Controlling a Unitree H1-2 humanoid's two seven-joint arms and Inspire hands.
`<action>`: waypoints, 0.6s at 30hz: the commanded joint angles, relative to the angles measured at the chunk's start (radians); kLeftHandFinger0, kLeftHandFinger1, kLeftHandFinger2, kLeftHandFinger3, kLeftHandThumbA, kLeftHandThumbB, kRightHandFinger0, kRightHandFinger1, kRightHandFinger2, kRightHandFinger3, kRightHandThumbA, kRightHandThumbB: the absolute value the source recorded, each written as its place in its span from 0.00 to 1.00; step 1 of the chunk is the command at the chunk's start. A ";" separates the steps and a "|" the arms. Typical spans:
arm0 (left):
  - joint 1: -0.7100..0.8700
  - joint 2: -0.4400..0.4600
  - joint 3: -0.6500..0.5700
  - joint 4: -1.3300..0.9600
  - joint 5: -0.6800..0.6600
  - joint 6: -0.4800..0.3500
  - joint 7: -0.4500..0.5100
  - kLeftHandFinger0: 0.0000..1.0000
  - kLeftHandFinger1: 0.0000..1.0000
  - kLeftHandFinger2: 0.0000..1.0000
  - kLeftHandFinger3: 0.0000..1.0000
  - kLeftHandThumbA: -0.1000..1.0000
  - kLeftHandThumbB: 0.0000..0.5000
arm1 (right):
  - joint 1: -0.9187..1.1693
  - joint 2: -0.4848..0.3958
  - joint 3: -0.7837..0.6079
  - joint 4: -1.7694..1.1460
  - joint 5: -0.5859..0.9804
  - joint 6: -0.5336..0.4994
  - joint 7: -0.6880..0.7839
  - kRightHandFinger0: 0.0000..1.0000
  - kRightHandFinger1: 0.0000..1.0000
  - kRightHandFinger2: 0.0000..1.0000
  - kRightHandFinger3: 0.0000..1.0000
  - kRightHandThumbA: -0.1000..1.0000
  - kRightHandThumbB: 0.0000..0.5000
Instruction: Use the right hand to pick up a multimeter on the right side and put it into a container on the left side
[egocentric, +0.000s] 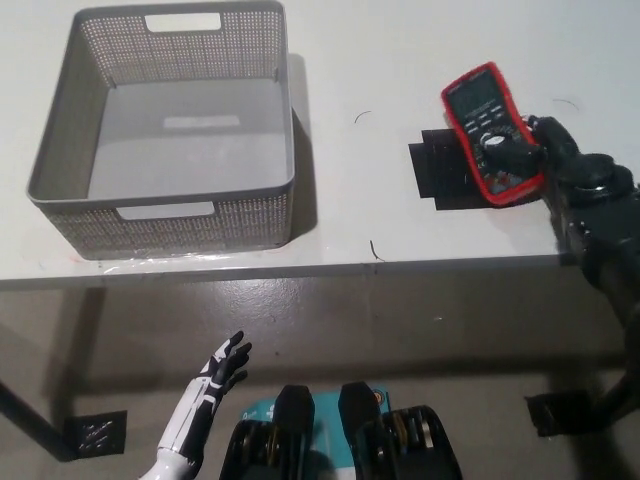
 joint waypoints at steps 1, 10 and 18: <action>-0.010 0.011 0.002 -0.018 -0.013 -0.048 -0.015 1.00 1.00 1.00 1.00 1.00 0.82 | -0.091 -0.016 -0.446 0.009 0.527 0.151 0.093 0.00 0.00 0.52 1.00 0.00 0.11; 0.010 0.006 0.002 -0.014 -0.019 -0.058 -0.015 1.00 1.00 1.00 1.00 1.00 0.81 | -0.095 0.039 -0.664 0.004 0.611 0.163 0.088 0.00 0.00 0.60 1.00 0.00 0.24; 0.019 0.004 0.003 -0.026 -0.011 -0.044 -0.008 1.00 1.00 1.00 1.00 1.00 0.77 | -0.196 0.120 -0.682 -0.026 0.578 0.180 0.175 0.00 0.03 0.64 0.60 0.00 0.28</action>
